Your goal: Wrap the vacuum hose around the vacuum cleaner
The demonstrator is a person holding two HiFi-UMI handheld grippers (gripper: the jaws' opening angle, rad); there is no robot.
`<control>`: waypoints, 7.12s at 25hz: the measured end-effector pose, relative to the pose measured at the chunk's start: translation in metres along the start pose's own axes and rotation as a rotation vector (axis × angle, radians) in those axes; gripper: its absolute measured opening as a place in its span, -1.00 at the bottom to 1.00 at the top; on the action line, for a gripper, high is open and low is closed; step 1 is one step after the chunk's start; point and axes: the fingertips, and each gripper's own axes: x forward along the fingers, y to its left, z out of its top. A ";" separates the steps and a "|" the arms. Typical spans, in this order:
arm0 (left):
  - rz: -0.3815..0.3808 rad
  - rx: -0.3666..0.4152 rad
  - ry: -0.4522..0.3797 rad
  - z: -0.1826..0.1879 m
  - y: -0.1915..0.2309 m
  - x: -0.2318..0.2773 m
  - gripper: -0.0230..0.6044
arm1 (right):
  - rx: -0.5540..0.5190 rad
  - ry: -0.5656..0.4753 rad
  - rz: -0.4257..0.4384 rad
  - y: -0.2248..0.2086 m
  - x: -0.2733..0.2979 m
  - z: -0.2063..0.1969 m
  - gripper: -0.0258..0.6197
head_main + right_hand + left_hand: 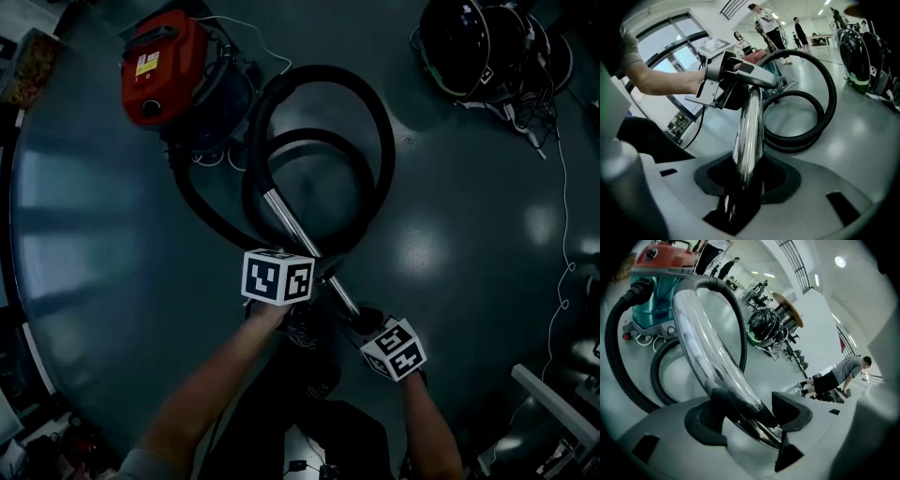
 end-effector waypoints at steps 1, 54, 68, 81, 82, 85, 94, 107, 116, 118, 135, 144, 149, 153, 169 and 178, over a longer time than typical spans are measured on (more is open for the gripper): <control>-0.010 -0.025 0.017 0.001 0.005 0.002 0.02 | -0.021 0.019 0.002 -0.006 -0.002 0.004 -0.44; 0.461 0.928 0.216 -0.055 0.173 0.132 -0.91 | -0.688 0.282 -0.065 -0.210 0.162 -0.056 -0.44; 0.446 0.853 0.190 -0.049 0.171 0.136 -0.91 | -0.664 0.227 -0.051 -0.216 0.161 -0.053 -0.44; 0.462 0.803 0.185 -0.046 0.167 0.138 -0.91 | -0.526 0.075 -0.005 -0.212 0.126 -0.036 -0.26; 0.464 0.801 0.186 -0.046 0.166 0.137 -0.91 | -0.518 0.054 -0.001 -0.209 0.123 -0.031 -0.26; 0.460 0.800 0.186 -0.046 0.162 0.136 -0.91 | -0.507 0.005 0.019 -0.201 0.115 -0.015 -0.26; 0.417 0.781 0.116 -0.028 0.136 0.125 -0.91 | -0.479 -0.110 -0.027 -0.195 0.100 0.027 -0.85; 0.336 0.754 -0.028 0.034 0.012 -0.001 -0.91 | -0.324 -0.247 -0.100 -0.115 -0.026 0.115 -0.91; 0.320 0.705 -0.111 0.059 -0.126 -0.109 -0.91 | -0.338 -0.314 -0.111 -0.016 -0.163 0.163 -0.91; 0.316 0.683 -0.131 0.061 -0.158 -0.132 -0.91 | -0.340 -0.331 -0.105 0.007 -0.195 0.171 -0.91; 0.270 0.739 -0.248 0.055 -0.406 -0.298 -0.91 | -0.341 -0.511 -0.119 0.165 -0.437 0.227 -0.91; 0.247 0.800 -0.341 0.065 -0.478 -0.383 -0.91 | -0.328 -0.574 -0.133 0.248 -0.509 0.247 -0.91; 0.205 0.772 -0.414 0.067 -0.498 -0.431 -0.91 | -0.335 -0.596 -0.152 0.287 -0.531 0.255 -0.91; 0.175 0.746 -0.461 0.065 -0.507 -0.455 -0.91 | -0.358 -0.623 -0.183 0.308 -0.548 0.266 -0.91; 0.096 0.790 -0.594 0.070 -0.543 -0.509 -0.91 | -0.406 -0.777 -0.216 0.363 -0.590 0.298 -0.91; 0.067 0.900 -0.792 0.076 -0.572 -0.545 -0.91 | -0.465 -0.889 -0.201 0.394 -0.617 0.312 -0.91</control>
